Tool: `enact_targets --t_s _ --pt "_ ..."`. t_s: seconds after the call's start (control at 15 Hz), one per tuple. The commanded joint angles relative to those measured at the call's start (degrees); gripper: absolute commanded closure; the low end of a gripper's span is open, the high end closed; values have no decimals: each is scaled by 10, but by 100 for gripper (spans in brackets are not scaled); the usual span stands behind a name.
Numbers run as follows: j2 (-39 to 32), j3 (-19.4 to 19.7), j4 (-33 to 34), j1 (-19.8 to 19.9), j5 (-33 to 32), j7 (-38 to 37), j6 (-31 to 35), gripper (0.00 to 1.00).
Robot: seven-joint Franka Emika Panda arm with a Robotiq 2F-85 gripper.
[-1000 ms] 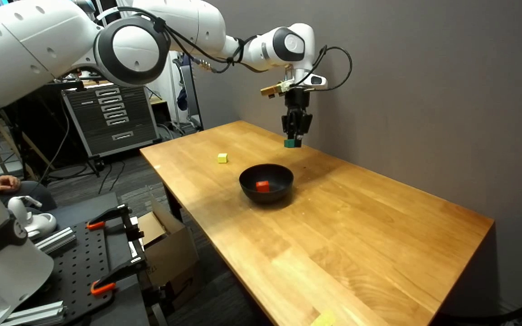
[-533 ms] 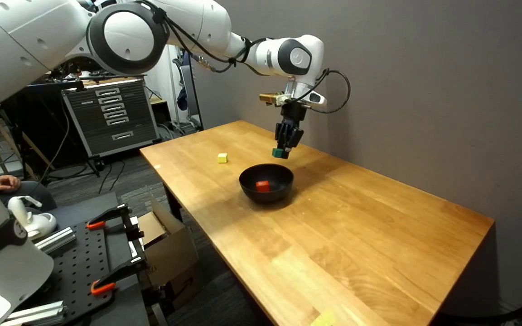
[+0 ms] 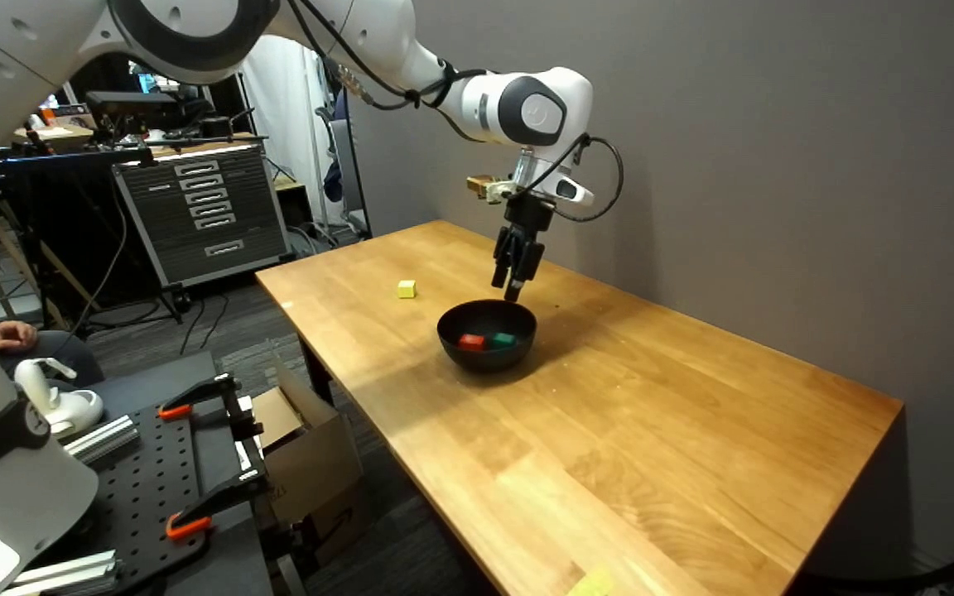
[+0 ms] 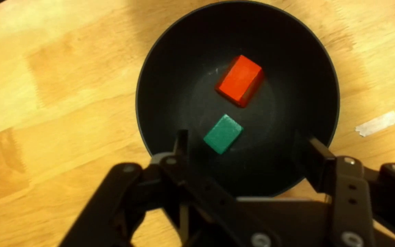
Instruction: Put the orange and green blocks into the black bowl
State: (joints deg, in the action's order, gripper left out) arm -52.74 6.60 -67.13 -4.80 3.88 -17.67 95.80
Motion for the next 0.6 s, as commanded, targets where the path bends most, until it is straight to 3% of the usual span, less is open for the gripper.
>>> enact_targets --t_s 0.0,0.4,0.47,0.53 --pt "96 -9 -136 6 -5 -4 50 0" --pt "228 -5 -285 -6 -67 2 116 0" --pt "154 -12 -196 1 -59 -3 78 0" --pt "175 -13 -218 1 -62 -3 85 0"
